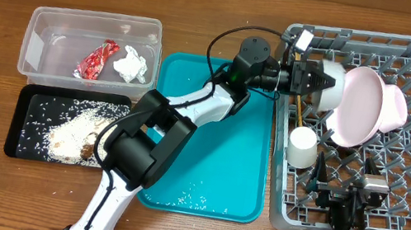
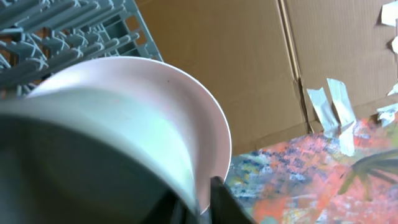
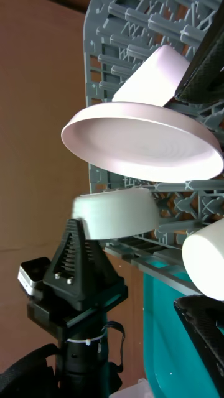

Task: Sort waste into correct bins and load items into the dishwasher
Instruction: 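Carry the empty bowl to the dish rack and set it down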

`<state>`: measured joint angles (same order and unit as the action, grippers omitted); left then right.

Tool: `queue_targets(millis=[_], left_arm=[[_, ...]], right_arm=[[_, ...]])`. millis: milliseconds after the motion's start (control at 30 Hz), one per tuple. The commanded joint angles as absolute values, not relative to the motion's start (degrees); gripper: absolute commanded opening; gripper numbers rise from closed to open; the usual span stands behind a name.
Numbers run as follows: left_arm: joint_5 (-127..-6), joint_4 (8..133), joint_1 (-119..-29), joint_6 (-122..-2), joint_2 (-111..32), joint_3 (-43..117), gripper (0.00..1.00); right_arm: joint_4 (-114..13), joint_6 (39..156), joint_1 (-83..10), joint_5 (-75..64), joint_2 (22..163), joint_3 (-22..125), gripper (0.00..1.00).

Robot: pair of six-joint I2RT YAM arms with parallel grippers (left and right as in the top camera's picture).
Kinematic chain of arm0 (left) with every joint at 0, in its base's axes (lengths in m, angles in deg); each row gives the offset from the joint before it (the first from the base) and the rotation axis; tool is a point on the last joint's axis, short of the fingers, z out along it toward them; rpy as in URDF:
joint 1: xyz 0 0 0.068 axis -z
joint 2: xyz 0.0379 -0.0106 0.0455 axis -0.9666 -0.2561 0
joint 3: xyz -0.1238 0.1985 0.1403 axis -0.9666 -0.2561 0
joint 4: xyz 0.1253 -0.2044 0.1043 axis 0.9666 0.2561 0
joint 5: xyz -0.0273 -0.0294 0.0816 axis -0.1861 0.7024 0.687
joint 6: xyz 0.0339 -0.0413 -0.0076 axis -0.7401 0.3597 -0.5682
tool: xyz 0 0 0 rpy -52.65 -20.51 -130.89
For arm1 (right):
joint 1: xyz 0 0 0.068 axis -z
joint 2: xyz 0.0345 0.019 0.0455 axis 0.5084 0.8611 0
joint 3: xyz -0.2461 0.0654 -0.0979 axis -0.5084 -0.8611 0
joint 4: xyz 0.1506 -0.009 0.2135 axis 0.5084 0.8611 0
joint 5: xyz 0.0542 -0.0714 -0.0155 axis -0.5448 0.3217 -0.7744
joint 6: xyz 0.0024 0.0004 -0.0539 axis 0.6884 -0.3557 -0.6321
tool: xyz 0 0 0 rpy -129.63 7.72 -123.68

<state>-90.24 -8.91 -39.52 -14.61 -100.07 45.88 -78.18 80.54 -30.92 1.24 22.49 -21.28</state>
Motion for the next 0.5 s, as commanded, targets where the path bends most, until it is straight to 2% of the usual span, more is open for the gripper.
queue_targets(millis=[0,67,100,200,267,300,467], left_arm=[[-92.01,-9.08,-40.33,-16.31,-100.75,47.11,0.29],[-92.05,-9.08,-41.27,-15.07,-100.75,47.11,0.45],[-92.2,-9.13,-41.77,-14.81,-100.73,47.13,0.62],[-93.76,-9.28,-43.91,-12.62,-100.29,47.13,0.7],[-95.66,-9.15,-45.68,-12.38,-99.53,47.13,0.96],[-96.36,-8.58,-46.62,-12.4,-99.07,47.13,1.0],[-97.08,0.2,-50.76,-16.09,-94.48,47.13,1.0]], right_arm=[[-78.57,80.52,-30.48,1.31,22.05,-21.85,1.0],[-78.57,80.52,-30.48,1.31,22.05,-21.85,1.0],[-78.57,80.52,-30.48,1.31,22.05,-21.85,1.0],[-78.6,80.52,-30.48,1.31,22.05,-21.85,1.0],[-78.57,80.52,-30.48,1.31,22.05,-21.85,1.0],[-78.57,80.52,-30.48,1.31,22.05,-21.85,1.0],[-78.57,80.52,-30.48,1.31,22.05,-21.85,1.0]])
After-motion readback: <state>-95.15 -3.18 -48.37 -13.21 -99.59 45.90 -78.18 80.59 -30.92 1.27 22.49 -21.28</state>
